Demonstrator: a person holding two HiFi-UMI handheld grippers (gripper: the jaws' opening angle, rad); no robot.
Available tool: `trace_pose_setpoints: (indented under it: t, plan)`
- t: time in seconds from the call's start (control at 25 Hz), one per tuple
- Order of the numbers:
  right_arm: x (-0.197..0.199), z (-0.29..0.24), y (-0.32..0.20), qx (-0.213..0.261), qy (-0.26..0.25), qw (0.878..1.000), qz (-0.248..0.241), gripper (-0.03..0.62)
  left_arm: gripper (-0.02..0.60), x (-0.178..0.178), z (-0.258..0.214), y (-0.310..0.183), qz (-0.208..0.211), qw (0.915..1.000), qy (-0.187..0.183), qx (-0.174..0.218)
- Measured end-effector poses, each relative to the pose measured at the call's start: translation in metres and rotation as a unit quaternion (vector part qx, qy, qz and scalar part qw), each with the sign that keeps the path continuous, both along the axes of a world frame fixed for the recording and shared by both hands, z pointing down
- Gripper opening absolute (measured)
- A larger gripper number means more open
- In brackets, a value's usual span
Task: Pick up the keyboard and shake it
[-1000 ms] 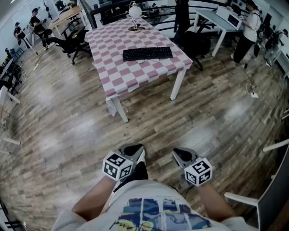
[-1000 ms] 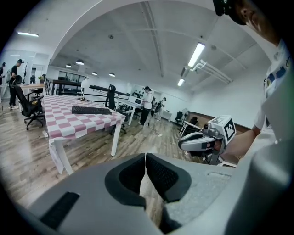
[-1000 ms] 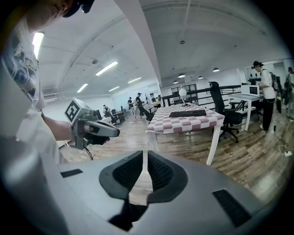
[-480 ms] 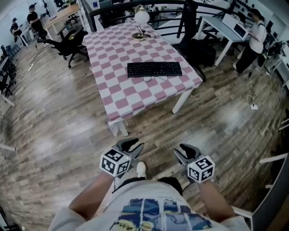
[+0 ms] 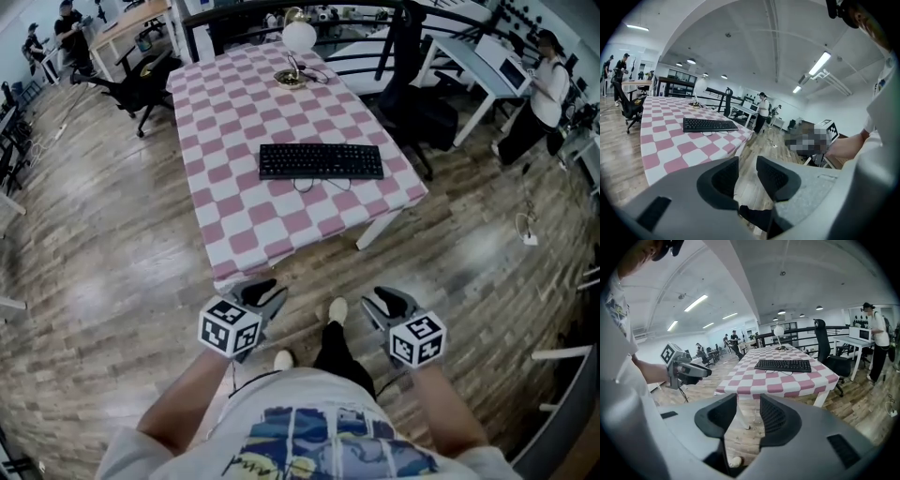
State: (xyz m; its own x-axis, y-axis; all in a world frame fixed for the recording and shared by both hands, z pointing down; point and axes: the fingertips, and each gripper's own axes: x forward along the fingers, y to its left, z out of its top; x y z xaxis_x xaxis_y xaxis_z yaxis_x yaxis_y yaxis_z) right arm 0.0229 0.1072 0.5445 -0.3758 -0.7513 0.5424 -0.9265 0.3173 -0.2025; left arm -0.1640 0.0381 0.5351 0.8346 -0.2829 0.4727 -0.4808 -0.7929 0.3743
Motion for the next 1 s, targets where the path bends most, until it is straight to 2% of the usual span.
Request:
trace_pose_setpoints:
  t: [0.28, 0.48, 0.72, 1.0]
  plan:
    - [0.083, 0.01, -0.114, -0.013, -0.012, 0.999, -0.039, 0.16, 0.115, 0.057, 0.013, -0.091, -0.047, 0.9982, -0.038, -0.001]
    - [0.149, 0.022, -0.192, -0.03, -0.025, 0.998, -0.055, 0.167, 0.123, 0.088, 0.023, -0.158, -0.092, 0.9939, -0.06, -0.012]
    - [0.21, 0.057, -0.269, -0.069, -0.053, 0.995, -0.047, 0.186, 0.132, 0.101, 0.045, -0.22, -0.14, 0.9863, -0.078, -0.037]
    - [0.237, 0.101, -0.341, -0.11, -0.055, 0.992, -0.03, 0.206, 0.143, 0.088, 0.079, -0.29, -0.16, 0.9797, -0.104, -0.06]
